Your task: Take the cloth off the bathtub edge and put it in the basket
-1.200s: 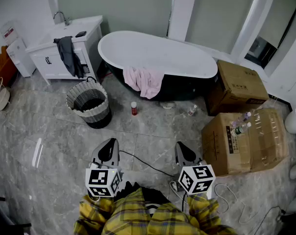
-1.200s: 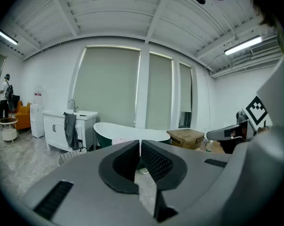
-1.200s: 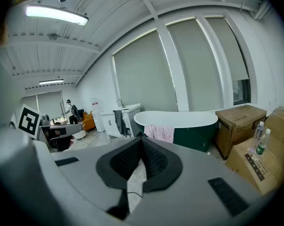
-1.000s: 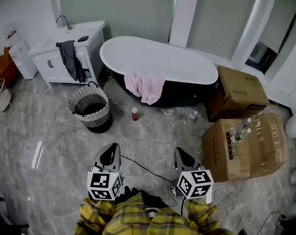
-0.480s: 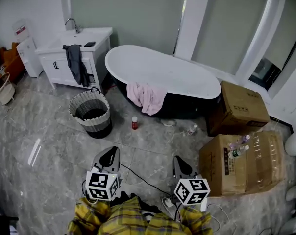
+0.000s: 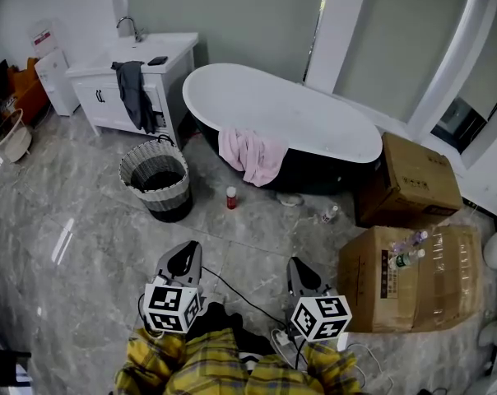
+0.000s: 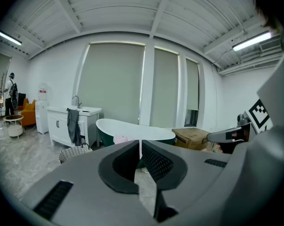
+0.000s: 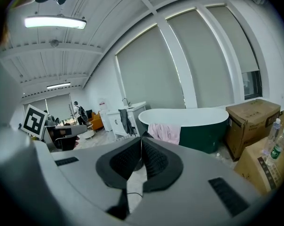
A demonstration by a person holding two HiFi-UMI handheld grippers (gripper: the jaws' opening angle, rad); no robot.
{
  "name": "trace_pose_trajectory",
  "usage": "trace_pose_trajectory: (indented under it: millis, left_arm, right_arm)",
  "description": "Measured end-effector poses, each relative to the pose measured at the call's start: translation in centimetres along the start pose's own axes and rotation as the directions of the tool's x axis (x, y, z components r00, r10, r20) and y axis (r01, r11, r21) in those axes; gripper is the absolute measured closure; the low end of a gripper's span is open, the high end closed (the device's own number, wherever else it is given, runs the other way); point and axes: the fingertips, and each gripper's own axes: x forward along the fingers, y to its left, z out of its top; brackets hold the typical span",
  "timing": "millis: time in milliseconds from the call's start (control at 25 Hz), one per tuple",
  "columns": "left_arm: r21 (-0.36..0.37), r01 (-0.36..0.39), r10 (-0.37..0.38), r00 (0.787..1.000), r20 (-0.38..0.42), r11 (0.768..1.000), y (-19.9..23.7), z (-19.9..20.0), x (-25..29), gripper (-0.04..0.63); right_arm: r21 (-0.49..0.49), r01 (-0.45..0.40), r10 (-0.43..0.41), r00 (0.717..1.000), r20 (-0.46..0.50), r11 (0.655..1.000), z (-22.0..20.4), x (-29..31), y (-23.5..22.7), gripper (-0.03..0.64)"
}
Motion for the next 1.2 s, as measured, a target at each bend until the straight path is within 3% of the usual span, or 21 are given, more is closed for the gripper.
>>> trace_pose_trajectory:
  millis: [480, 640, 800, 1000, 1200]
  left_arm:
    - [-0.005, 0.031, -0.031, 0.999, 0.016, 1.000, 5.2, 1.8, 8.5, 0.565]
    - [0.005, 0.061, -0.061, 0.998, 0.007, 0.998, 7.5, 2.7, 12.0, 0.565]
    - [0.025, 0.098, -0.098, 0.995, -0.006, 0.995, 9.7, 3.4, 15.3, 0.563]
    - [0.029, 0.133, -0.132, 0.991, -0.037, 0.991, 11.8, 3.1, 19.0, 0.501]
    - [0.028, 0.151, -0.148, 0.985, -0.084, 0.988, 12.8, 2.0, 22.3, 0.485]
  right_arm:
    - [-0.059, 0.004, -0.004, 1.000, -0.011, 0.998, 3.4, 10.2, -0.6, 0.587]
    - [-0.061, 0.003, -0.005, 1.000, -0.022, 0.998, 4.7, 14.7, -0.6, 0.517]
    - [-0.055, 0.028, -0.030, 0.999, -0.034, 0.998, 5.6, 19.0, -1.0, 0.514]
    - [-0.037, 0.040, -0.042, 0.998, -0.051, 0.998, 6.1, 23.3, -1.5, 0.500]
    - [-0.044, 0.039, -0.043, 0.995, -0.091, 0.998, 5.9, 27.2, -2.7, 0.485]
